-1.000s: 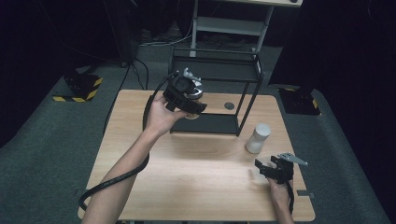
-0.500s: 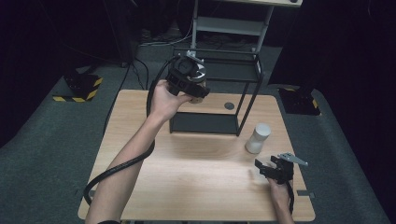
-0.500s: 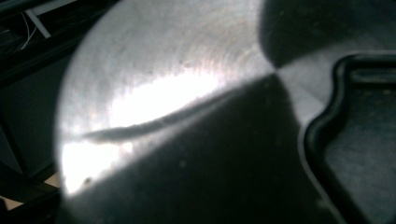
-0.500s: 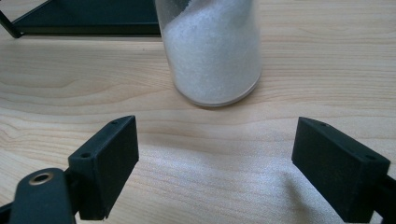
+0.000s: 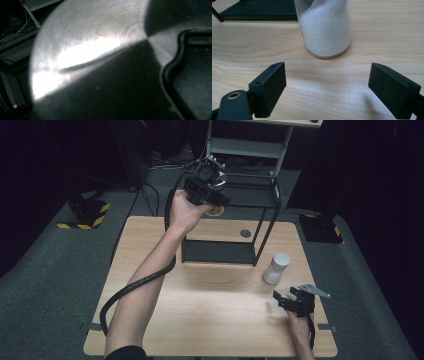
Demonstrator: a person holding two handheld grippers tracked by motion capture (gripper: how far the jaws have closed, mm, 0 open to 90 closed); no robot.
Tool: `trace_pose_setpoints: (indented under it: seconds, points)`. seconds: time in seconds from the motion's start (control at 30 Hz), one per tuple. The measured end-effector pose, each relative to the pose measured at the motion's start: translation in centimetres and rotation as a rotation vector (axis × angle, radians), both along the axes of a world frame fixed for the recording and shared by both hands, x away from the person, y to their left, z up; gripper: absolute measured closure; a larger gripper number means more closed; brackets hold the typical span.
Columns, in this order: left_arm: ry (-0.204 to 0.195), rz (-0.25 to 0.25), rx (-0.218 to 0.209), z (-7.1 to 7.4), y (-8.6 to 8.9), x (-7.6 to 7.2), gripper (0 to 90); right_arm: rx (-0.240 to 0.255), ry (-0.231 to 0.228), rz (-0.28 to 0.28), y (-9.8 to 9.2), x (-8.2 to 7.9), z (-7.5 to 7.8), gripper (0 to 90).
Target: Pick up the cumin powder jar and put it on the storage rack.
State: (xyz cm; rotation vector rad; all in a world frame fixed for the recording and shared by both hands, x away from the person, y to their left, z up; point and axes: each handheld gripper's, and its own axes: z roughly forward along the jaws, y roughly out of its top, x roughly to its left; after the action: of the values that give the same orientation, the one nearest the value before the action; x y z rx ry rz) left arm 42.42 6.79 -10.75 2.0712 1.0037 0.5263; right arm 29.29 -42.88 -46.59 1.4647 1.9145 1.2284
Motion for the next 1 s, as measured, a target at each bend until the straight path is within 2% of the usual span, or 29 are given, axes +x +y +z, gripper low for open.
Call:
trace_pose_setpoints:
  seconds: [0.07,0.3,0.53,0.67,0.9,1.0]
  points:
    - [0.001,0.009,0.007,0.2,-0.3,0.2,31.3,-0.001,-0.001,0.0,0.0,0.0,0.0,13.7]
    - [0.018,0.089,0.041,0.5,-2.8,2.1,31.3,0.006,-0.002,-0.003,-0.1,0.0,-0.1,13.7]
    - [0.017,0.132,0.012,0.8,-3.8,3.5,31.3,0.005,-0.003,-0.002,-0.1,-0.1,-0.1,13.7]
    - [0.035,0.158,0.023,0.2,-4.5,4.5,31.3,0.008,-0.004,-0.002,-0.1,-0.1,-0.1,13.8]
    - [0.055,0.171,0.025,-0.6,-4.7,5.8,31.3,0.005,-0.005,0.0,-0.1,-0.1,-0.1,13.8]
    - [0.061,0.168,0.011,-0.8,-4.8,6.0,31.3,0.003,-0.005,0.0,-0.1,-0.1,-0.1,13.8]
